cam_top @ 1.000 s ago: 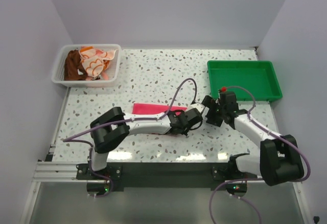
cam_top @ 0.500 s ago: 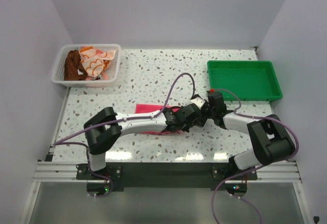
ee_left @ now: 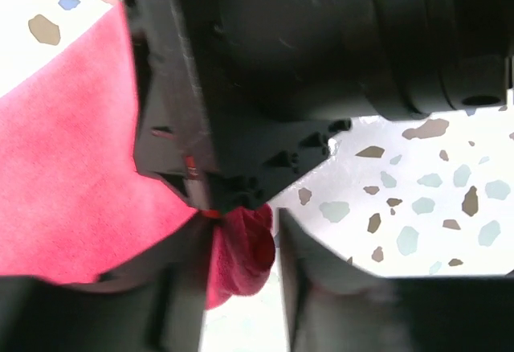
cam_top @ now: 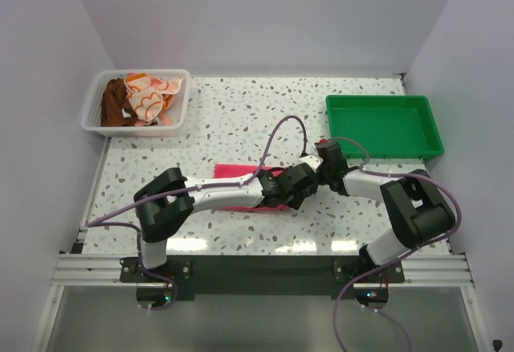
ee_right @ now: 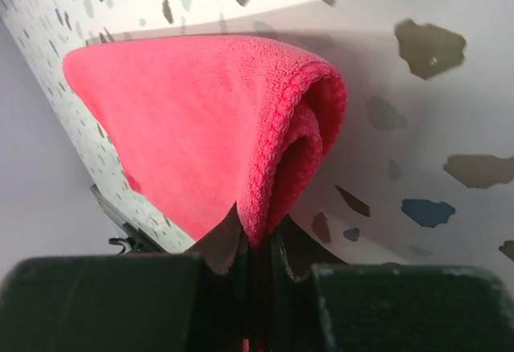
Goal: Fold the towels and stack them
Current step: Neatly place the folded towel into the bin
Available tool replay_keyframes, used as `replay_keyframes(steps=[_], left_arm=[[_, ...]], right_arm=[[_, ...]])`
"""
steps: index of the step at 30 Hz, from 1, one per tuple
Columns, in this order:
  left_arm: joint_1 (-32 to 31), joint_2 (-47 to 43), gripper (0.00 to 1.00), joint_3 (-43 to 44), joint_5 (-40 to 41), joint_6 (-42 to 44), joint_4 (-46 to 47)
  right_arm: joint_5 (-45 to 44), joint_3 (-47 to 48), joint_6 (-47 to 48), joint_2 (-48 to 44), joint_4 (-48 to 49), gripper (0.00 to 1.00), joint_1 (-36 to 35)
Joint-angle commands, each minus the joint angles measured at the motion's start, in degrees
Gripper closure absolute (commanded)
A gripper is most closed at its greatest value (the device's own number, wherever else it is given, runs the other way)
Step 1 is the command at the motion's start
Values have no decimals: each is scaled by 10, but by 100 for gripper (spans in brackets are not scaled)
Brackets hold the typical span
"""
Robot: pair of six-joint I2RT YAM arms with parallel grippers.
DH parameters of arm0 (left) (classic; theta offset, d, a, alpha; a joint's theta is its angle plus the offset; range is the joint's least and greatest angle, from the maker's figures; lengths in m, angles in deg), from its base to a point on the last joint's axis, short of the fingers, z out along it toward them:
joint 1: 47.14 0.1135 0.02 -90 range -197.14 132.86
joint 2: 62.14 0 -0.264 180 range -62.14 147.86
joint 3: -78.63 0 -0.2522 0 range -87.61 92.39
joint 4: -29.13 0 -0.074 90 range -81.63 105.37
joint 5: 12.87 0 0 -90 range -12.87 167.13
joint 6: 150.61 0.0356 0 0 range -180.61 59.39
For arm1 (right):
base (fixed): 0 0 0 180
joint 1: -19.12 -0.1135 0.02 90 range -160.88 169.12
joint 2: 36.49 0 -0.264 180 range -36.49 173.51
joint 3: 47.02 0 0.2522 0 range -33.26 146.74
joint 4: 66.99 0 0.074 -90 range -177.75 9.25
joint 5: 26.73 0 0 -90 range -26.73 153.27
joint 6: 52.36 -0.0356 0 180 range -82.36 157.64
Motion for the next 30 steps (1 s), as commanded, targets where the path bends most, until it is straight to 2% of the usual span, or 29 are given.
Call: replay_keyframes(steps=[1, 2, 4, 5, 7, 12, 17, 20, 24, 30], left_arm=[[3, -29, 54, 7, -1, -7, 35], [4, -37, 41, 0, 0, -7, 37], [11, -67, 26, -13, -2, -7, 50], [15, -79, 12, -34, -4, -6, 59], [37, -120, 1, -70, -19, -9, 78], [125, -216, 0, -130, -41, -2, 63], [217, -327, 0, -178, -24, 55, 2], [304, -381, 0, -202, -4, 80, -18], [363, -422, 0, -217, 25, 109, -35], [367, -450, 0, -255, 49, 118, -13]], right_arm=[[-25, 54, 57, -4, -61, 100, -1], [-28, 62, 66, -4, -70, 100, -1], [-36, 90, 98, 0, -101, 100, -1], [-36, 100, 110, 8, -110, 100, -1], [-53, 142, 153, 17, -154, 100, 0], [-122, 280, 286, 61, -290, 100, 16], [-205, 396, 378, 105, -398, 100, 66], [-234, 466, 427, 128, -433, 100, 101], [-314, 551, 502, 155, -459, 100, 126], [-408, 629, 602, 221, -469, 100, 161]])
